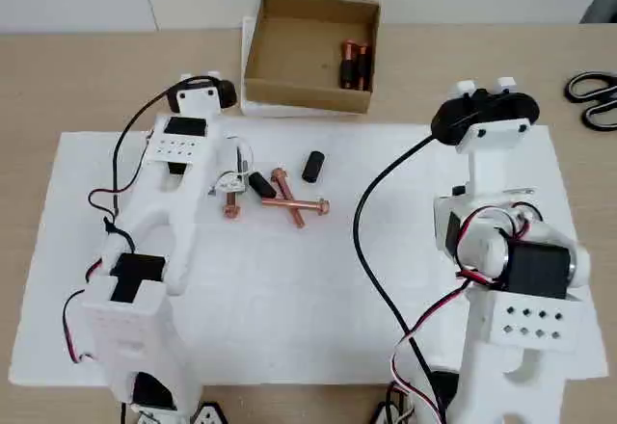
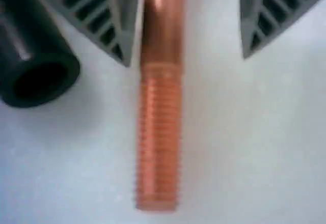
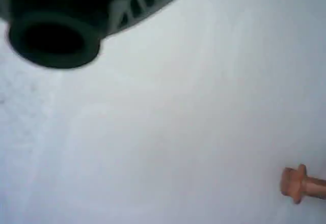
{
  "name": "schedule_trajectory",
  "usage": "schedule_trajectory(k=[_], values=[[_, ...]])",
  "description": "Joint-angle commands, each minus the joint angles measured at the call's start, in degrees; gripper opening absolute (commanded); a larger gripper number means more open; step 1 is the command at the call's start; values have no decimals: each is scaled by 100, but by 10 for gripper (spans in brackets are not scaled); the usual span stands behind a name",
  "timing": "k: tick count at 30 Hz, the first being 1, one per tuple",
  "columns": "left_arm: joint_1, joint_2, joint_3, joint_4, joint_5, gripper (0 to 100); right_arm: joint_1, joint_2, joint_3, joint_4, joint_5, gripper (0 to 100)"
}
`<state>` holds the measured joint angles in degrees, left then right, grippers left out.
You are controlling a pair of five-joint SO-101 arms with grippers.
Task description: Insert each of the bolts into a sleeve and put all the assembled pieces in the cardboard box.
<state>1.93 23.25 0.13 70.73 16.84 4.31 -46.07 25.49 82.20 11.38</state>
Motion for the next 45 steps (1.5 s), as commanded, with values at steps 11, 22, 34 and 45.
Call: schedule_trajectory(k=[11, 22, 34, 45], values=[[237, -35, -189, -79, -9, 61, -4, -31, -316, -22, 0, 4], [440, -35, -189, -79, -44, 5, 13, -40, -325, -13, 0, 4], [237, -615, -1499, 1609, -1301, 5, 13, -40, -325, -13, 0, 4], [26, -1310, -2527, 2980, -5547, 5, 4, -40, -325, 4, -9, 4]])
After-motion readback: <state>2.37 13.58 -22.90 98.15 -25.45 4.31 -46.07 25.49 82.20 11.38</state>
